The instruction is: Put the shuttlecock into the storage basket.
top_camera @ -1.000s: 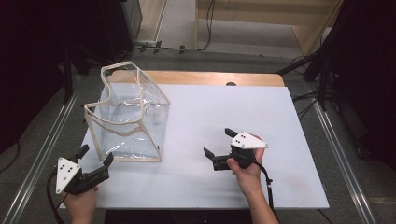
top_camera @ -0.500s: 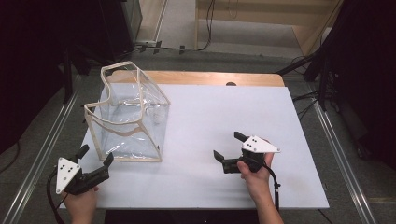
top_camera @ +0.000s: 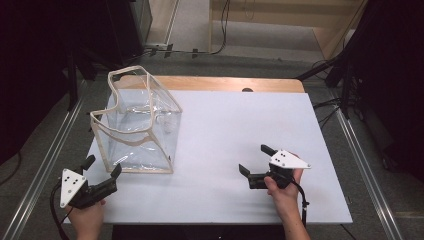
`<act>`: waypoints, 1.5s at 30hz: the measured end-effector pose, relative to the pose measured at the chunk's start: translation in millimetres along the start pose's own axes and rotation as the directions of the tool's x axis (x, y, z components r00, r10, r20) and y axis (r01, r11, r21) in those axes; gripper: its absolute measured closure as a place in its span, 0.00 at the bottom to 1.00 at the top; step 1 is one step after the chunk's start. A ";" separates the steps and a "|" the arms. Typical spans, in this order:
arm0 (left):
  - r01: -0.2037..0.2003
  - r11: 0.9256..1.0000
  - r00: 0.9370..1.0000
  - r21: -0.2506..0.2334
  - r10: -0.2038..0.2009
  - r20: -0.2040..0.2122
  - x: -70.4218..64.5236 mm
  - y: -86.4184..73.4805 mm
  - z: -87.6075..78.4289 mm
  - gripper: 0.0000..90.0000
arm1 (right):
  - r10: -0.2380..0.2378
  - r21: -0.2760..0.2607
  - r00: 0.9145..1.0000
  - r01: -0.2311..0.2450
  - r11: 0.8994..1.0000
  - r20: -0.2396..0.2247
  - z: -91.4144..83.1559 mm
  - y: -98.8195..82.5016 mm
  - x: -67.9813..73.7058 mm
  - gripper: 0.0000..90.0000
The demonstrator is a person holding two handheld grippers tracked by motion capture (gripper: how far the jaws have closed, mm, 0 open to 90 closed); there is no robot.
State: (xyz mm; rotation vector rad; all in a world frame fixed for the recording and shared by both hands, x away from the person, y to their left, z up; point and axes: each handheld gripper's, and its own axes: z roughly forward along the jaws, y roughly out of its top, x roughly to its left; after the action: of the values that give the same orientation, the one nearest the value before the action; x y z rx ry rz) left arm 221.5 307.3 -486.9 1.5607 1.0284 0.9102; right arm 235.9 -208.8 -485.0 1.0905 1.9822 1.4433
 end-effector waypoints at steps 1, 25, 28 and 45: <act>0.001 1.000 1.000 0.000 -0.001 -0.001 -0.1 0.0 0.1 0.15 | 0.004 0.000 1.000 -0.004 1.000 0.005 -1.4 -0.7 -1.0 0.00; 0.001 1.000 1.000 0.000 -0.001 -0.001 -0.1 0.0 0.0 0.15 | 0.024 0.017 0.994 -0.026 1.000 0.105 -35.0 -17.6 -31.5 0.00; 0.000 1.000 1.000 0.001 0.000 -0.001 -0.1 0.0 0.0 0.15 | 0.027 0.017 0.993 -0.029 0.999 0.119 -38.4 -19.6 -35.4 0.00; 0.004 1.000 1.000 -0.001 -0.004 -0.002 0.3 0.1 -0.1 0.15 | 0.052 0.014 0.983 -0.055 0.998 0.176 -56.0 -30.9 -58.1 0.00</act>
State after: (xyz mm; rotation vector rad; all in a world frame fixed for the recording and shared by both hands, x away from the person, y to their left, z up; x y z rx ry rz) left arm 221.5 307.6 -486.8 1.5574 1.0317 0.9096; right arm 218.1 -292.1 -499.4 1.2431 1.8592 1.3094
